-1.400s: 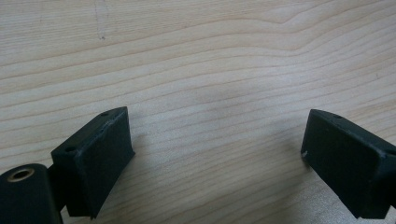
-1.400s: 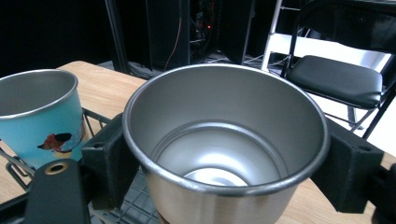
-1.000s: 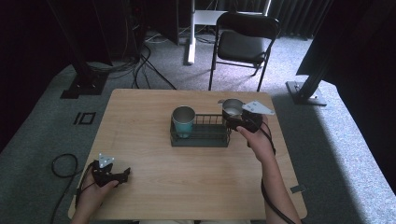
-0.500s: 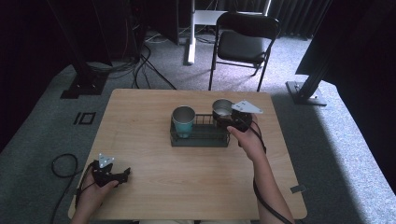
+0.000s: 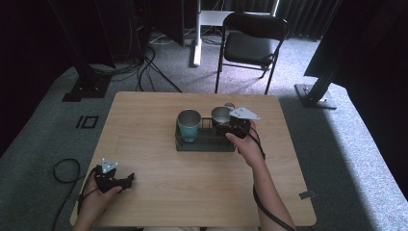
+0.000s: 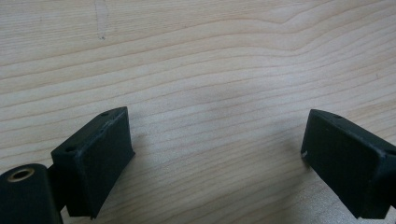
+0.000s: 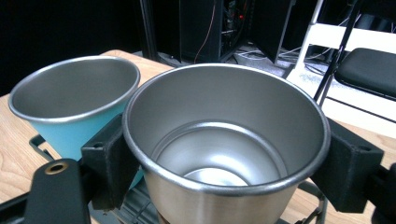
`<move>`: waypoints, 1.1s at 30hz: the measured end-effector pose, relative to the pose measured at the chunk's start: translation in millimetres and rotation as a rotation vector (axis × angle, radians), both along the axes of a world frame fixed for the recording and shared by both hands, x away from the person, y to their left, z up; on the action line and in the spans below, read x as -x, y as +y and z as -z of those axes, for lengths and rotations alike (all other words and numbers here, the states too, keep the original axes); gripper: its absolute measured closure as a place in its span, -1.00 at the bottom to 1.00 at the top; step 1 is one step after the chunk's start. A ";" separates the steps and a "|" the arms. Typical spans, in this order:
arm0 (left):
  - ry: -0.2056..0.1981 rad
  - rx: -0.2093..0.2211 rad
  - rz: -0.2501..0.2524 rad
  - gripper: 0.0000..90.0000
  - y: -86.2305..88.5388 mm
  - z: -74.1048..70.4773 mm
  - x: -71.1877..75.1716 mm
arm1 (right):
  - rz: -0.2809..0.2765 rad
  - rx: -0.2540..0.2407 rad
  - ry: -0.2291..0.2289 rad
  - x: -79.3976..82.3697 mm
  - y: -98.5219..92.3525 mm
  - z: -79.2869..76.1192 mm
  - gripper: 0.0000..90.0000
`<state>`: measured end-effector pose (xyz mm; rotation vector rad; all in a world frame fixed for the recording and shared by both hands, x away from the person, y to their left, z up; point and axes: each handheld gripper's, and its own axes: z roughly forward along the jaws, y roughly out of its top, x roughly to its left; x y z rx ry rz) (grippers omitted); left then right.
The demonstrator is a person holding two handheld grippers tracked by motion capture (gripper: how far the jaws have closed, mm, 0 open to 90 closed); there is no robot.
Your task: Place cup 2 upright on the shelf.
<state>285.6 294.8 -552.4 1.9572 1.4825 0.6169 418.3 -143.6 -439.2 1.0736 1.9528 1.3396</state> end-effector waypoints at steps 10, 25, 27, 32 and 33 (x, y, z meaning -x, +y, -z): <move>0.000 0.000 0.000 -0.79 0.0 0.0 0.0 | 0.007 -0.018 0.003 -3.3 5.4 4.8 -0.60; 0.000 0.000 0.000 -0.79 0.0 0.0 0.0 | 0.010 -0.009 0.034 -11.8 19.7 23.0 -0.60; 0.000 0.000 0.000 -0.79 0.0 0.0 0.0 | 0.009 -0.008 0.037 -11.8 21.1 25.7 -0.60; 0.000 0.000 0.000 -0.79 0.0 0.0 0.0 | 0.011 0.002 0.036 -12.7 22.6 31.1 -0.60; 0.000 0.000 0.000 -0.79 0.0 0.0 0.0 | 0.015 0.001 0.039 -12.8 22.6 32.0 -0.60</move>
